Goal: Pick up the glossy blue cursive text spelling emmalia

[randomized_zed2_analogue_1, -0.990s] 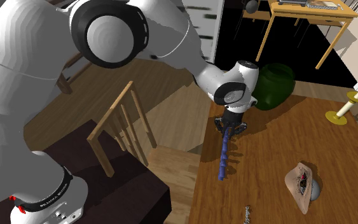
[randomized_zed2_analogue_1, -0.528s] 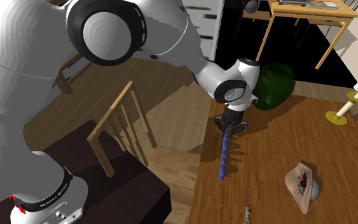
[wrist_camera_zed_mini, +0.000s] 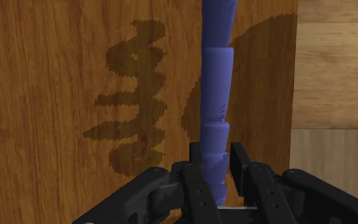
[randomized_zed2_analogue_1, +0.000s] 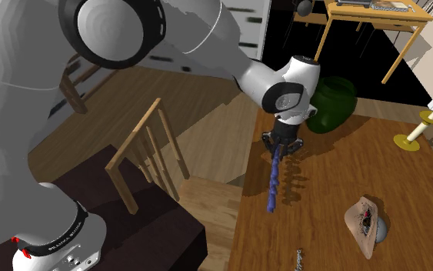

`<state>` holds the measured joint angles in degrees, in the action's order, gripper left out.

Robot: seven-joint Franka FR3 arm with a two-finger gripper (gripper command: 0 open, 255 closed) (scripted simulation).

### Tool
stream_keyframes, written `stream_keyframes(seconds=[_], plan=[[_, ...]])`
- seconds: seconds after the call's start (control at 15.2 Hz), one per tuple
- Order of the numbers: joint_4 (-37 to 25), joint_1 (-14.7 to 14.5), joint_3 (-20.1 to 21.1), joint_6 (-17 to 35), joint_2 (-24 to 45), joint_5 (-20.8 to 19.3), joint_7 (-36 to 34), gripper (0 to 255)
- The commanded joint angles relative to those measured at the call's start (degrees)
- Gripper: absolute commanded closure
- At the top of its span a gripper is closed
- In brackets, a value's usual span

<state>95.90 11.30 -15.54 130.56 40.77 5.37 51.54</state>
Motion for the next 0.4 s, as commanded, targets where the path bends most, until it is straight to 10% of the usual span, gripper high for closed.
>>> stream_keyframes(seconds=[0.0, 0.33], plan=[[0.2, -0.2, -0.2, -1.0, -1.2, -0.2, -0.1, 255], [0.3, -0.5, -0.5, -2.5, -2.9, -0.6, -0.2, 255]])
